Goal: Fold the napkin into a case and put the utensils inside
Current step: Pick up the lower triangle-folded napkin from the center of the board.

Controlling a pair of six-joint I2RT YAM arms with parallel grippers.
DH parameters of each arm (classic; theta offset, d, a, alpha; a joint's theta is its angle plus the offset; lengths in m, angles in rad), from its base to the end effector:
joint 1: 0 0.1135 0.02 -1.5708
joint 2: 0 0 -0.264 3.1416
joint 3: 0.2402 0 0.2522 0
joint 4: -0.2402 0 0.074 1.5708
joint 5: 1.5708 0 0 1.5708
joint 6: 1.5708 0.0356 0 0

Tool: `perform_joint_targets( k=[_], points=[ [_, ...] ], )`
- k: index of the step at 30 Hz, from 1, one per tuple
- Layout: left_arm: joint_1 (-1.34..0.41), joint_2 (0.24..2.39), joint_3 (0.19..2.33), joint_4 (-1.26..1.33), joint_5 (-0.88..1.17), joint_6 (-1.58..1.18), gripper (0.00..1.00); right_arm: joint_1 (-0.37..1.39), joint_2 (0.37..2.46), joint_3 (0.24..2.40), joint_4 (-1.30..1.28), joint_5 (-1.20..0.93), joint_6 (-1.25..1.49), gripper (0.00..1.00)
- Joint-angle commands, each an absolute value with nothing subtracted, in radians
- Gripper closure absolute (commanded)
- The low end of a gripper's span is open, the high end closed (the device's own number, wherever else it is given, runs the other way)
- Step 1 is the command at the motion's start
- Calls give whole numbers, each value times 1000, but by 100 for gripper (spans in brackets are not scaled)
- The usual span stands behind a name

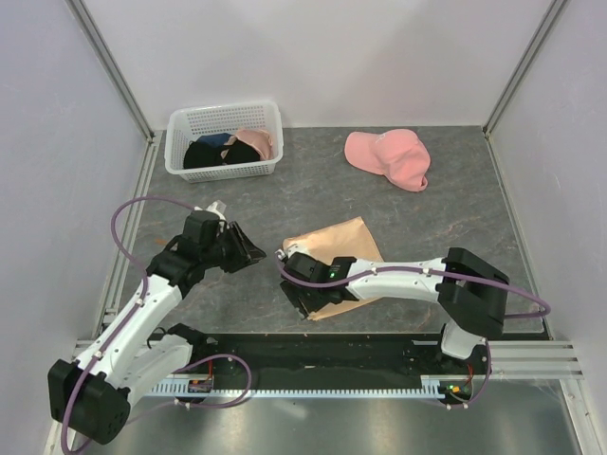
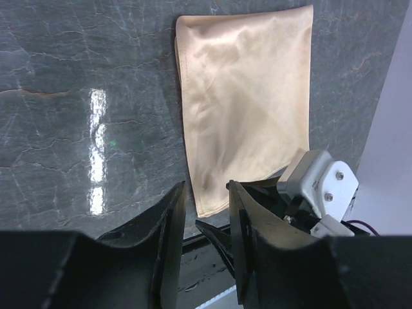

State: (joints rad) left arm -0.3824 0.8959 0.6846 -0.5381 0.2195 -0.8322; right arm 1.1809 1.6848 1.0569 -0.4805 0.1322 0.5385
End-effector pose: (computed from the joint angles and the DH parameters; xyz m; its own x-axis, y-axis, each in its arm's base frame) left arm 0.1704 -0.0769 0.2528 -0.8041 -0.4544 -0.3832 -0.1225 0.7575 -0.6412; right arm 0.1306 0.3055 0.1826 -0.7508 -0.4895 -0.4435 -0.5935 0.7947 0.1275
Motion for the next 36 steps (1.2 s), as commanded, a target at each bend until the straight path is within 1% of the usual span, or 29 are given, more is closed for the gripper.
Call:
perform_joint_targets(
  k=[1, 10, 12, 14, 15, 18, 20, 23, 24, 25, 27, 28, 29, 30, 32, 36],
  points=[
    [-361, 871, 675, -540, 245, -781, 60, 1207, 1715, 1104, -489, 189, 572, 32],
    [-333, 864, 664, -538, 265, -765, 60, 1242, 1782, 1094, -488, 235, 604, 39],
    [-322, 861, 663, -541, 273, -761, 60, 1249, 1802, 1075, -483, 252, 615, 39],
    [-315, 861, 658, -541, 275, -756, 60, 1256, 1825, 1059, -482, 293, 629, 42],
    [-310, 859, 657, -541, 276, -755, 60, 1270, 1832, 1052, -480, 320, 637, 55],
    [-301, 861, 652, -543, 282, -752, 60, 1292, 1867, 1046, -498, 386, 664, 72],
    [-296, 859, 652, -542, 284, -750, 60, 1295, 1881, 1048, -500, 388, 672, 76],
    [-293, 865, 649, -541, 288, -749, 59, 1296, 1842, 1045, -477, 374, 670, 90],
    [-293, 868, 649, -541, 290, -749, 59, 1295, 1827, 1045, -471, 368, 670, 97],
    [-293, 874, 647, -538, 298, -746, 58, 1293, 1794, 1048, -459, 350, 669, 100],
    [-291, 896, 641, -526, 314, -746, 55, 1281, 1755, 1040, -425, 304, 654, 100],
    [-291, 906, 638, -506, 333, -750, 53, 1276, 1708, 1034, -382, 255, 652, 100],
    [-293, 916, 634, -493, 344, -753, 47, 1273, 1683, 1016, -361, 229, 655, 100],
    [-291, 945, 629, -479, 354, -756, 45, 1256, 1658, 1005, -338, 200, 667, 100],
    [-293, 975, 630, -444, 388, -765, 42, 1230, 1586, 957, -269, 112, 684, 100],
    [-293, 1072, 672, -394, 406, -776, 39, 1145, 1488, 870, -180, 2, 733, 100]
  ],
)
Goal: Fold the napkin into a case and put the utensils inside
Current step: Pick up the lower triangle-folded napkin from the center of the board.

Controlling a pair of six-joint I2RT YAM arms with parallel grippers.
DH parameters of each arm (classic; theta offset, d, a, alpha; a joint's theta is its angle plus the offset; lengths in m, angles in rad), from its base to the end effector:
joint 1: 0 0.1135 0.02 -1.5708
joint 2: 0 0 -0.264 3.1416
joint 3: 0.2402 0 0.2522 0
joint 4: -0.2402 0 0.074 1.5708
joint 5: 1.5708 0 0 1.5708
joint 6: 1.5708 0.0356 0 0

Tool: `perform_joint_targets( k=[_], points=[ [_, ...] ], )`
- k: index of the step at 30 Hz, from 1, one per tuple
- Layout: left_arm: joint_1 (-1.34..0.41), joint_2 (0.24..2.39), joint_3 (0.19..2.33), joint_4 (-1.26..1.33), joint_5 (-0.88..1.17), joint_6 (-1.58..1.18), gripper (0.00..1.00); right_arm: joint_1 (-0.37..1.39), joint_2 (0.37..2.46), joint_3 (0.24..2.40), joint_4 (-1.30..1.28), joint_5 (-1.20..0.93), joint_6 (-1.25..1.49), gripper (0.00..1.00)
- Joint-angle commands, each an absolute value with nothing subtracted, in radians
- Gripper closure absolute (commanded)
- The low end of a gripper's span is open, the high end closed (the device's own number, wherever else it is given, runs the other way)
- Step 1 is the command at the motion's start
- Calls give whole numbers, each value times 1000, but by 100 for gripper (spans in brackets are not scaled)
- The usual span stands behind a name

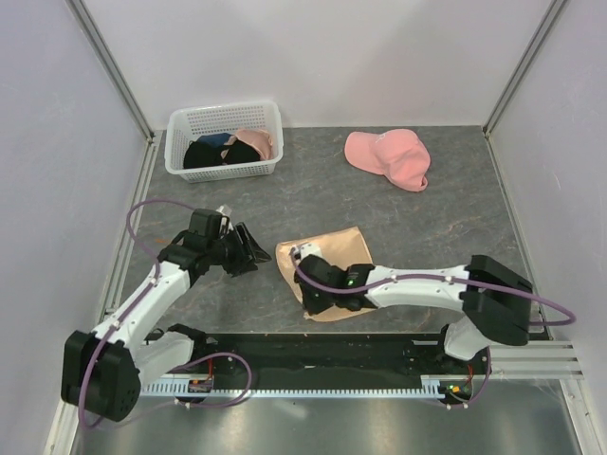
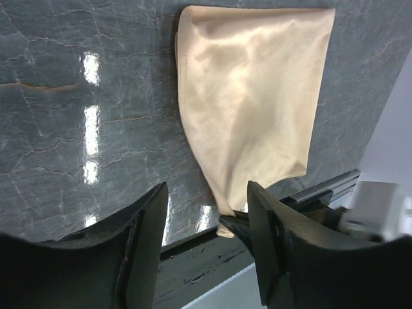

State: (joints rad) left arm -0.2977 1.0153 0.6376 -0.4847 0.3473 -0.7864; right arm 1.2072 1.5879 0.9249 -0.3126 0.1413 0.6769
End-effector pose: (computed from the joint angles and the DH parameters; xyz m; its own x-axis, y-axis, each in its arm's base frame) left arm 0.1881 -0.0704 0.2216 -0.8579 -0.4329 -0.2766 -0.1695 0.7468 -0.6431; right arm 0.1170 0.2933 0.1835 -0.7916 -0.3365 -0.5101 -0.5149 0.8168 0.2603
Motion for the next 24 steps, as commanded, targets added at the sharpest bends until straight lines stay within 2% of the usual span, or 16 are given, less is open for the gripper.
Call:
perform_joint_targets(
  k=[1, 3, 16, 24],
  points=[
    [-295, 1109, 679, -384, 405, -784, 39, 1126, 1452, 823, -122, -44, 761, 100],
    [-295, 1143, 693, -339, 413, -801, 39, 1068, 1421, 769, -63, -135, 797, 100],
    [-342, 1388, 744, -213, 354, -873, 39, 882, 1247, 497, 213, -342, 948, 100],
    [-348, 1477, 746, -146, 365, -899, 40, 838, 1209, 479, 241, -391, 971, 100]
  ],
)
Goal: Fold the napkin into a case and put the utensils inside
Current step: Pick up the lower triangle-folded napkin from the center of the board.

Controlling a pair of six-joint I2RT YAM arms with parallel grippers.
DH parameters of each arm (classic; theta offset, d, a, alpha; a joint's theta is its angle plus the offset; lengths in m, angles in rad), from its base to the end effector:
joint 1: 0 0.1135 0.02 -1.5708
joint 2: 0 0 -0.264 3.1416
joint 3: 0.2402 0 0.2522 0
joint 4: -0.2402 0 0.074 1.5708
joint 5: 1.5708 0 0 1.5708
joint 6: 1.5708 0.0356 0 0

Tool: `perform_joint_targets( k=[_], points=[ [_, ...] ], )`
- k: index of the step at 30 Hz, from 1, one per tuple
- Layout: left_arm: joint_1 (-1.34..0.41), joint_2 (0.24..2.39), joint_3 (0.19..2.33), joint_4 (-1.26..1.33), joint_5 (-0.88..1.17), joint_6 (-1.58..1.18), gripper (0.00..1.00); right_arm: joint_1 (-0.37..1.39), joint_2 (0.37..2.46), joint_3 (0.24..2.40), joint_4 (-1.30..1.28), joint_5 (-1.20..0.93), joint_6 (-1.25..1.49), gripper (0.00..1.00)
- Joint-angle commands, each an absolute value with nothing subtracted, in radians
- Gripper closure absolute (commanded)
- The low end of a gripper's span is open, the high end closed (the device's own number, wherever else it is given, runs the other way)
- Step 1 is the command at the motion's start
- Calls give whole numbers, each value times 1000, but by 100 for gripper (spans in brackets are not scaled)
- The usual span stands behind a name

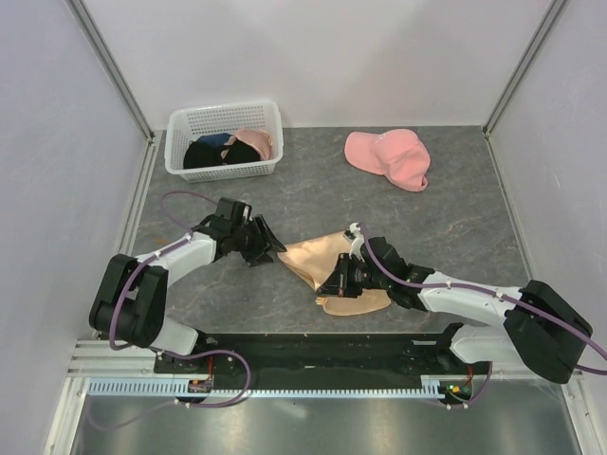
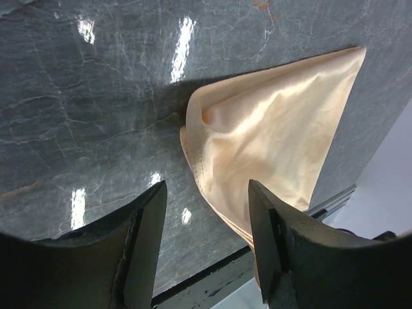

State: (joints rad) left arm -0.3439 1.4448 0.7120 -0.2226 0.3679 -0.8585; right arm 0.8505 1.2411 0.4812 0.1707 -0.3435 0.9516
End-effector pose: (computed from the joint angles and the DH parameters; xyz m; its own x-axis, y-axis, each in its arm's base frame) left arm 0.2508 -0.1034 0.1686 -0.8885 -0.4319 -0.1550 -0.2484 0.7368 -0.6289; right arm 0.1512 0.1904 0.1783 -0.9394 0.0920 -0.3301 -0.2194 0.5784 0.7857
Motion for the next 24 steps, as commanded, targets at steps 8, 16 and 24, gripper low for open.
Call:
perform_joint_targets(
  k=[8, 16, 24],
  points=[
    [-351, 1578, 772, -65, 403, -913, 42, 824, 1209, 474, 262, -410, 976, 100],
    [-362, 1653, 793, -5, 414, -931, 54, 822, 1226, 468, 276, -428, 970, 100],
    [-362, 1608, 836, -139, 342, -807, 92, 822, 1239, 422, 276, -480, 928, 100]
  ],
)
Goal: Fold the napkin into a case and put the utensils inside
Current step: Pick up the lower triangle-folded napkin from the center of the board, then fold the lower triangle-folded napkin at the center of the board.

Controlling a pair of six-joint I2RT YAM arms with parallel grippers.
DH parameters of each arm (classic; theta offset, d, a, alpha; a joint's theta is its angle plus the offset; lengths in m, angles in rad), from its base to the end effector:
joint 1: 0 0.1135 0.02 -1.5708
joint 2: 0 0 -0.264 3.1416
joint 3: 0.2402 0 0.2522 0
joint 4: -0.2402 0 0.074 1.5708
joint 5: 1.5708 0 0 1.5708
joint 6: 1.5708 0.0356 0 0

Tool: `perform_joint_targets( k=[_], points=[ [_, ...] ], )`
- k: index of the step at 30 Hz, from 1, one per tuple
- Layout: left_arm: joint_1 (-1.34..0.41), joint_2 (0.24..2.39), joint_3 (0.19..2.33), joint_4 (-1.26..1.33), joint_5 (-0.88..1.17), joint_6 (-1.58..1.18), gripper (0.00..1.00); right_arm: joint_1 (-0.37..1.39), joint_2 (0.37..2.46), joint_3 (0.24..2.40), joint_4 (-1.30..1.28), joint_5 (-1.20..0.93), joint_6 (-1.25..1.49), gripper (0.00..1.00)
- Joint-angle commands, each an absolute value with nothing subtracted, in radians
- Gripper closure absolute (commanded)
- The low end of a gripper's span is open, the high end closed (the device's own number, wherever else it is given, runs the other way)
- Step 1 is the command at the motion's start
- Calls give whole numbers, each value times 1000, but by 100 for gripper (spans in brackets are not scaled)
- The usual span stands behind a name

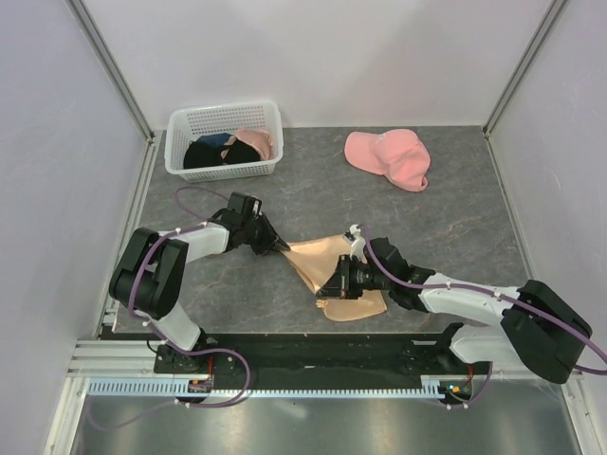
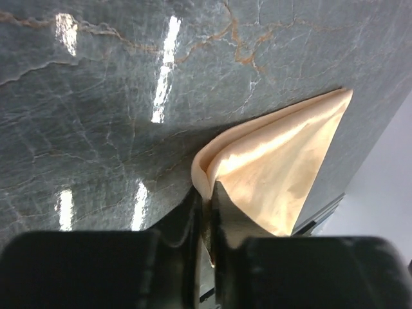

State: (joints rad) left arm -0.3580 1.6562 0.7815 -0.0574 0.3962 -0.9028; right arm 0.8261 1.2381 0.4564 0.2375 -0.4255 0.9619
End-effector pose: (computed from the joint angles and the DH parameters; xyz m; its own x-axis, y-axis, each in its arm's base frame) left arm 0.2849 -0.1213 0.1413 -0.8887 -0.4408 -0.1260 -0.2566 0.7061 -0.6599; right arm 0.1525 0.1871 0.1779 -0.9464 0.0756 -0.3140 -0.2321 0.5168 0.8240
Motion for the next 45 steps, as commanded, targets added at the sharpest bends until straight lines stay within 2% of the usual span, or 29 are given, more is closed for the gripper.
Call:
perform_joint_targets(
  k=[1, 6, 9, 10, 16, 19, 24, 26, 32, 35, 45],
  points=[
    [-362, 1597, 850, -194, 287, -783, 97, 824, 1242, 410, 284, -491, 924, 100],
    [-367, 1529, 917, -450, 100, -697, 98, 877, 1308, 365, 400, -534, 954, 100],
    [-411, 1528, 965, -527, 3, -716, 98, 919, 1383, 333, 526, -543, 1006, 100],
    [-432, 1532, 982, -578, -87, -729, 98, 928, 1403, 315, 608, -557, 1025, 100],
    [-612, 1707, 1216, -785, -337, -882, 98, 953, 1505, 232, 859, -595, 1136, 100],
    [-670, 1826, 1368, -923, -455, -969, 98, 951, 1493, 193, 853, -584, 1132, 100],
    [-729, 1999, 1610, -1133, -526, -1084, 98, 950, 1483, 149, 847, -577, 1121, 100],
    [-748, 2040, 1669, -1179, -552, -1127, 98, 950, 1462, 150, 752, -554, 1074, 100],
    [-772, 2051, 1700, -1206, -569, -1221, 98, 945, 1367, 133, 686, -543, 1052, 100],
    [-772, 2033, 1668, -1158, -558, -1155, 98, 945, 1362, 158, 597, -520, 1008, 100],
    [-720, 1876, 1481, -1040, -509, -930, 98, 1049, 1548, 299, 724, -543, 1045, 100]
  ],
)
